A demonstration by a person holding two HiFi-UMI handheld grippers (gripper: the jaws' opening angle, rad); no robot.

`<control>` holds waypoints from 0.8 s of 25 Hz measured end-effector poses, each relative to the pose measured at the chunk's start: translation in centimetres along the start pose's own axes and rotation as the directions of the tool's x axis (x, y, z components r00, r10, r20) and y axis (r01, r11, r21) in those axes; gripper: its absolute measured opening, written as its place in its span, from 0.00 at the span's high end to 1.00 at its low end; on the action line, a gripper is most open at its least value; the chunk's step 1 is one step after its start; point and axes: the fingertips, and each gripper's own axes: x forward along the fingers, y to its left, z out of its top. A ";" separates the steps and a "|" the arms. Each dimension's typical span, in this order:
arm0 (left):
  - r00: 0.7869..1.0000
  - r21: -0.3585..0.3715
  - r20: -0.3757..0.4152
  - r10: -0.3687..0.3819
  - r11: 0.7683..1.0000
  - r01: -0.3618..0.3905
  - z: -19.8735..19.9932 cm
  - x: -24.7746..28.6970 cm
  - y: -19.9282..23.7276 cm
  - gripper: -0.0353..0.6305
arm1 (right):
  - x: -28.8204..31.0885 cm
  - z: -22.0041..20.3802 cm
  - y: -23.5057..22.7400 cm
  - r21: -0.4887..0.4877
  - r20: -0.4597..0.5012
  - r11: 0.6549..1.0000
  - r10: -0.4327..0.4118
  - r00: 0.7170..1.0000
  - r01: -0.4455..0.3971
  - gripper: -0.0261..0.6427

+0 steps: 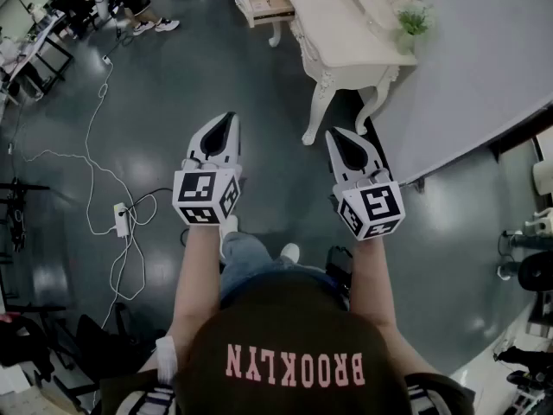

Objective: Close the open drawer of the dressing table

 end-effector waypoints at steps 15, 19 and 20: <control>0.999 0.032 -0.005 -0.039 0.999 0.039 0.2 4.5 1.5 0.94 | 3.1 -0.6 -2.1 0.018 0.004 1.000 0.003 1.000 -0.003 0.97; 0.999 0.021 -0.010 -0.050 0.999 0.050 -0.2 6.4 4.3 0.94 | 6.5 0.1 -1.8 0.036 0.034 0.999 0.015 0.999 -0.016 0.97; 0.999 0.018 -0.010 -0.053 0.998 0.053 -0.2 7.1 5.1 0.94 | 7.5 0.3 -1.7 0.046 0.045 0.999 0.019 0.999 -0.021 0.97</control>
